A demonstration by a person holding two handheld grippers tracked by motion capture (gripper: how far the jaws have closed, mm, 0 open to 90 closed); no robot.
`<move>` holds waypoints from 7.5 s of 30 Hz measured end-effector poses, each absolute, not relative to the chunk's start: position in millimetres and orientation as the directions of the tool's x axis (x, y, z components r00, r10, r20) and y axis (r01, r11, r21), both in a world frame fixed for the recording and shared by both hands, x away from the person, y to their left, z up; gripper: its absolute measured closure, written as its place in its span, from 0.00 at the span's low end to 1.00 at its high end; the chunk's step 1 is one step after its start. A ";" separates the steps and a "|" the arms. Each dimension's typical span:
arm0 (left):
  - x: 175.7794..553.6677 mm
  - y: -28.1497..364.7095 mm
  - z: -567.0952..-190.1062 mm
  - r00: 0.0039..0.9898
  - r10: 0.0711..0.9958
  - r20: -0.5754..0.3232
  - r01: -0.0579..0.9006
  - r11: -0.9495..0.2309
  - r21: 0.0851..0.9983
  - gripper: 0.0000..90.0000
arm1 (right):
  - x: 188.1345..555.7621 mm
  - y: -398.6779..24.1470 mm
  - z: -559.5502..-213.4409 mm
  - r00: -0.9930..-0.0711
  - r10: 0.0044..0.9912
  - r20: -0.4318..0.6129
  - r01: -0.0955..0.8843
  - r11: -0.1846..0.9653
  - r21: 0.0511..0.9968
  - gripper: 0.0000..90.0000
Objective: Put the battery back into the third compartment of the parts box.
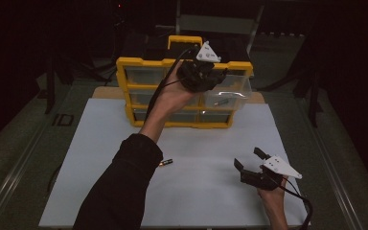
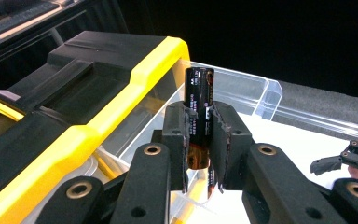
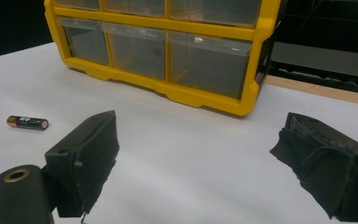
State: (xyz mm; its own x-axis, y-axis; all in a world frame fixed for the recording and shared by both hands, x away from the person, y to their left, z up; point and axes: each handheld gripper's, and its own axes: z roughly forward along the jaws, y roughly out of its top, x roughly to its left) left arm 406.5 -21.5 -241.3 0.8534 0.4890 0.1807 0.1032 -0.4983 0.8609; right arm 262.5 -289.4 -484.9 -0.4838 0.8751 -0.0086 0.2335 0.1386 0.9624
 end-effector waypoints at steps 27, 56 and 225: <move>408.9 -5.4 -246.0 0.834 0.541 0.108 0.205 -0.486 0.850 0.22 | 262.5 -289.4 -485.0 -0.484 0.875 -0.007 0.235 0.137 0.962 0.13; 398.6 11.9 -271.2 0.886 0.455 0.086 0.237 -0.605 0.760 0.14 | 262.1 -289.7 -484.8 -0.483 0.876 -0.008 0.233 0.138 0.963 0.13; 369.3 54.6 -445.8 0.893 0.445 0.062 0.394 -0.842 0.368 0.17 | 261.3 -290.0 -484.7 -0.480 0.877 -0.002 0.238 0.133 0.962 0.13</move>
State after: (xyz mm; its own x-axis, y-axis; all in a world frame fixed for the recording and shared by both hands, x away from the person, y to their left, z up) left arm 369.3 54.6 -445.8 0.8932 0.4454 0.0623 0.3942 -0.8421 0.3679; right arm 261.3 -290.0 -484.7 -0.4804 0.8770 -0.0022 0.2376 0.1326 0.9623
